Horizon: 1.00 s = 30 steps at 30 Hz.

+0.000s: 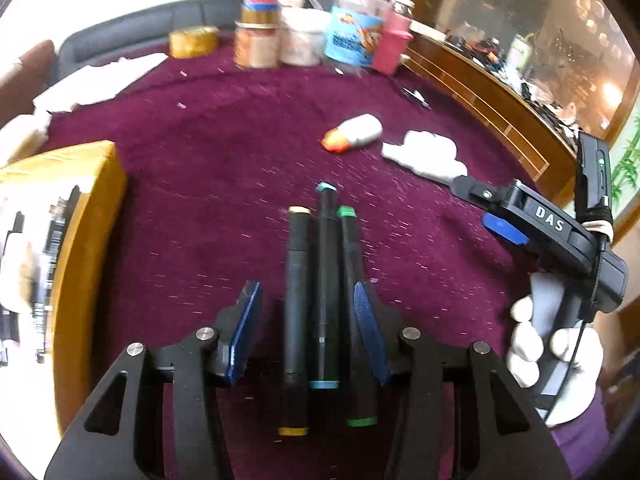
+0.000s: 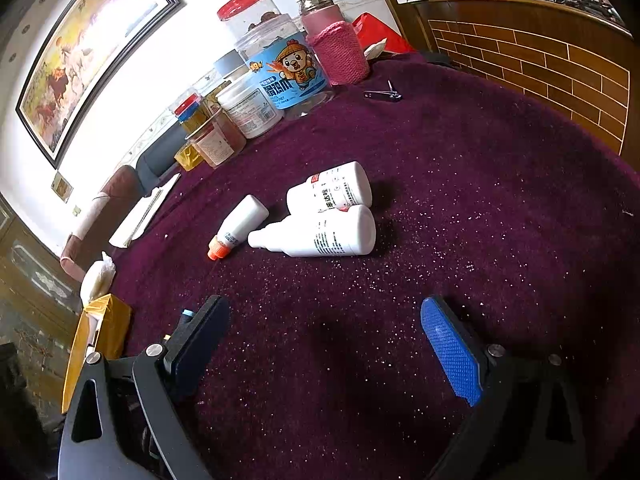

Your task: Organize rigid objects

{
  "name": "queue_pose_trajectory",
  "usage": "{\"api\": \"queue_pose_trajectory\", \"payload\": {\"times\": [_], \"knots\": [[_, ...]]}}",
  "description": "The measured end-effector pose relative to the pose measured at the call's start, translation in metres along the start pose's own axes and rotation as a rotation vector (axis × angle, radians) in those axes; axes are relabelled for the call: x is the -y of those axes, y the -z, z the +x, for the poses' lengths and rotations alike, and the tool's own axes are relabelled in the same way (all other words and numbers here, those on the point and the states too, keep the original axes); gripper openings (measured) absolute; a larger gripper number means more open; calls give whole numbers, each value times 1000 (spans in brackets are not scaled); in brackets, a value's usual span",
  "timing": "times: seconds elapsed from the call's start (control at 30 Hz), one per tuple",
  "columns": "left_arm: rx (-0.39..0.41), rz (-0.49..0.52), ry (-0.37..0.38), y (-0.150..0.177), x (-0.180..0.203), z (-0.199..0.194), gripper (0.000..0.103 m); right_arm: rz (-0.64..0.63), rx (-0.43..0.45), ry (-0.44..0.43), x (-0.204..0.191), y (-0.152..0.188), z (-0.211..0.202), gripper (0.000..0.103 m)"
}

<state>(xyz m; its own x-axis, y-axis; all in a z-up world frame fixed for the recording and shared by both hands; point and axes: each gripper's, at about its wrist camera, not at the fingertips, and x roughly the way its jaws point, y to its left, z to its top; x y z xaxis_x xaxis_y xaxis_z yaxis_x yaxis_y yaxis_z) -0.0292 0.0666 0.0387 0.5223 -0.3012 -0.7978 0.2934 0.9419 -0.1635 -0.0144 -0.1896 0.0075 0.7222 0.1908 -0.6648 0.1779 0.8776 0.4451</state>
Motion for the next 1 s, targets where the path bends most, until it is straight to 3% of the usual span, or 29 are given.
{"api": "queue_pose_trajectory", "payload": {"times": [0.2,0.23,0.27,0.3,0.53,0.7,0.77,1.0], "knots": [[-10,52,-55,6,-3,10,46,-5,0,6,-1,0,0,95],[-9,57,-55,6,-4,10,43,-5,0,6,-1,0,0,95],[-12,57,-50,6,-4,9,32,-5,0,6,-1,0,0,95],[-17,55,-37,6,-6,9,27,-6,0,7,-1,0,0,95],[-18,41,-16,9,-13,8,27,-8,0,11,-2,0,0,95],[-57,131,-60,12,6,21,28,-8,0,11,-2,0,0,95],[-30,172,-98,14,15,24,28,-7,0,10,-2,0,0,95],[-7,156,-104,10,15,29,30,-7,0,11,-2,0,0,95]]}}
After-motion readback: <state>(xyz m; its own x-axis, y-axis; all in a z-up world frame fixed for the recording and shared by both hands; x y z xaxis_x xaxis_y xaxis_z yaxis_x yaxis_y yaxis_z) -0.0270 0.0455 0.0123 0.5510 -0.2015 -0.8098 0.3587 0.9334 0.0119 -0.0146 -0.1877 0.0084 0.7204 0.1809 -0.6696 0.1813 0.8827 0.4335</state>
